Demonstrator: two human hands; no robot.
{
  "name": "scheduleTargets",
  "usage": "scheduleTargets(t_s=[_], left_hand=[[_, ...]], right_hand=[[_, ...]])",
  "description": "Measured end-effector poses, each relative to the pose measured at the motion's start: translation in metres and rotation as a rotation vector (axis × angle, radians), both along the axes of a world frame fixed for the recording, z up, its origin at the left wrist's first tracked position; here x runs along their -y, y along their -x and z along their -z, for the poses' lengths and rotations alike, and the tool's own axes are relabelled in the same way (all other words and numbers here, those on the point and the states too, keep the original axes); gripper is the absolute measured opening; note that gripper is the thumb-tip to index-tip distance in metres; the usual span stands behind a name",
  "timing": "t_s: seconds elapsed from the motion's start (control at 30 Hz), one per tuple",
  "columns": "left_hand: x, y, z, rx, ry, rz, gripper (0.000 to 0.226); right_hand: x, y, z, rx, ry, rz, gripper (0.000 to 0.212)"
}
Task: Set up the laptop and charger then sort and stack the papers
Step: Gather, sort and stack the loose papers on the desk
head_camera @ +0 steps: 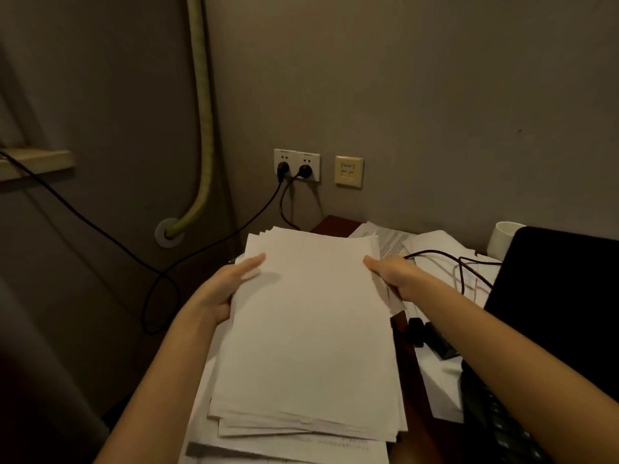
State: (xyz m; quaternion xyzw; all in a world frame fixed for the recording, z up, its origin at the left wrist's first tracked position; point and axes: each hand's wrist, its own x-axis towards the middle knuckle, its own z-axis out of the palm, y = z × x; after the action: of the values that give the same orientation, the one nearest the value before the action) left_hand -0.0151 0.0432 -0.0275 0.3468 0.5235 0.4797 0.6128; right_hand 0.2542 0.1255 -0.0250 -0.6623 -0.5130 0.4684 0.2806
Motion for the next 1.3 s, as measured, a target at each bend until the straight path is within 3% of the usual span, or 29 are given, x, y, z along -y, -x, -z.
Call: scheduleTargets(t_s=[0.07, 0.17, 0.3, 0.37, 0.47, 0.57, 0.63, 0.8, 1.03, 1.17, 1.3], left_hand=[[0.002, -0.011, -0.001, -0.162, -0.029, -0.062, 0.038], [0.006, -0.02, -0.006, -0.155, -0.115, -0.118, 0.033], [0.012, -0.024, -0.027, -0.061, -0.3, -0.152, 0.022], [0.012, -0.025, -0.037, -0.072, -0.432, -0.169, 0.03], [0.011, -0.023, -0.048, -0.146, -0.634, -0.187, 0.049], [0.012, -0.023, -0.058, -0.205, -0.759, -0.236, 0.049], [0.013, -0.023, -0.06, -0.204, -0.794, -0.315, 0.04], [0.02, -0.027, -0.057, -0.198, -0.861, -0.421, 0.025], [0.025, -0.03, -0.075, -0.158, -0.966, -0.498, 0.019], [0.024, -0.029, -0.082, -0.189, -0.969, -0.513, 0.024], [0.027, -0.027, -0.079, -0.198, -0.912, -0.499, 0.043]], right_hand=[[0.001, 0.005, 0.007, 0.007, -0.037, 0.014, 0.054], [0.007, 0.003, 0.012, -0.051, -0.063, -0.016, 0.052], [0.013, -0.009, 0.01, -0.465, 0.02, -0.14, 0.038], [0.02, -0.015, -0.002, -0.56, 0.013, -0.209, 0.039], [0.029, -0.013, -0.026, -0.477, -0.195, -0.245, 0.051], [0.038, 0.001, -0.045, -0.418, -0.441, -0.149, 0.03], [0.042, 0.009, -0.05, -0.436, -0.533, -0.098, 0.028], [0.047, 0.016, -0.047, -0.379, -0.627, -0.01, 0.028], [0.048, 0.014, -0.065, -0.457, -0.821, -0.009, 0.034], [0.043, 0.014, -0.064, -0.438, -0.86, -0.011, 0.042], [0.043, 0.015, -0.054, -0.458, -0.831, -0.019, 0.044]])
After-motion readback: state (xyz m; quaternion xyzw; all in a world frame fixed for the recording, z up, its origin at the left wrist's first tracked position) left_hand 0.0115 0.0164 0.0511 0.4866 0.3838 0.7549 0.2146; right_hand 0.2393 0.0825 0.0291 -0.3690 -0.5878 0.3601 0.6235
